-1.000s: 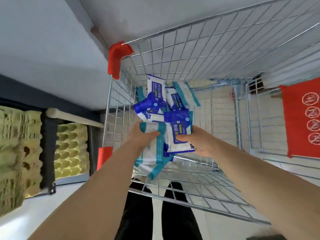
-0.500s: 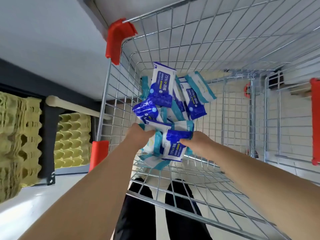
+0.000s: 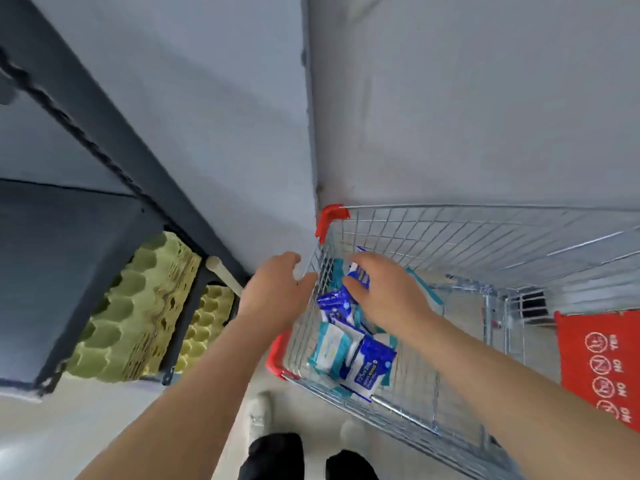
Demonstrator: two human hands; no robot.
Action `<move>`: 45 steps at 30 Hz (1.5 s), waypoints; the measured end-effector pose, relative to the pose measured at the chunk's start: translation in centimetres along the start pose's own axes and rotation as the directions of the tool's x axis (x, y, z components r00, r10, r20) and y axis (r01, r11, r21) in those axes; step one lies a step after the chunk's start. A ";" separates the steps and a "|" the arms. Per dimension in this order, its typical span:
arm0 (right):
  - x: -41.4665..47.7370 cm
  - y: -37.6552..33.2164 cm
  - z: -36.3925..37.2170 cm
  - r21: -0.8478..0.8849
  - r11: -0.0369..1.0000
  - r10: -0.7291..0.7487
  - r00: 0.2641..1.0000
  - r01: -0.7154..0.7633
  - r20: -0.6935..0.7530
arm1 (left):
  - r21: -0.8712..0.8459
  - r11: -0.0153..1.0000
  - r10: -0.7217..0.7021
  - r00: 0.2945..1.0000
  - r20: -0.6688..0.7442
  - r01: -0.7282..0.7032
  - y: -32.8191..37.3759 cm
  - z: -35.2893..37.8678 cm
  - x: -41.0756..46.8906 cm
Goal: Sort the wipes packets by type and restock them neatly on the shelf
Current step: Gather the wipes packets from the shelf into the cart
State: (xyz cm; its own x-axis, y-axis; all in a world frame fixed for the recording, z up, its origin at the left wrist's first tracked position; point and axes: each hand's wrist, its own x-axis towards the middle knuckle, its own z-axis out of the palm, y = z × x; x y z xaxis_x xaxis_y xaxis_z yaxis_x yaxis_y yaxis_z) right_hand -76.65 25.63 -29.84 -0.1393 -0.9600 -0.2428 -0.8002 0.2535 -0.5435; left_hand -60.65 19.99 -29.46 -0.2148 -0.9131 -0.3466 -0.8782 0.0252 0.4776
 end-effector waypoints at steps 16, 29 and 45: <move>-7.1 -40.3 -7.3 -0.162 0.782 -0.618 0.714 0.603 -0.329 | 0.052 0.968 0.213 0.697 -0.684 -0.245 -12.8 -35.7 -18.2; -4.5 -65.9 3.1 -0.111 0.780 -0.624 0.753 0.616 -0.209 | -0.051 0.998 -0.014 0.703 -0.711 -0.032 -35.9 -52.9 -19.4; 16.2 -78.8 13.4 -0.101 0.961 -0.265 0.961 0.257 -0.084 | 0.007 0.991 -0.100 0.775 -0.623 0.134 -53.1 -67.5 -1.1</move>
State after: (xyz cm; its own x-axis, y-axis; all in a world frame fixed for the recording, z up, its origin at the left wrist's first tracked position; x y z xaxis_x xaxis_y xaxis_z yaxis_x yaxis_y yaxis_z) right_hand -8.03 -8.30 -1.76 0.0296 -0.9993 -0.0216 -0.8638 -0.0147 -0.5036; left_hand 15.06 -7.78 0.07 0.1879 -0.9643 0.1866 -0.9022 -0.0943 0.4210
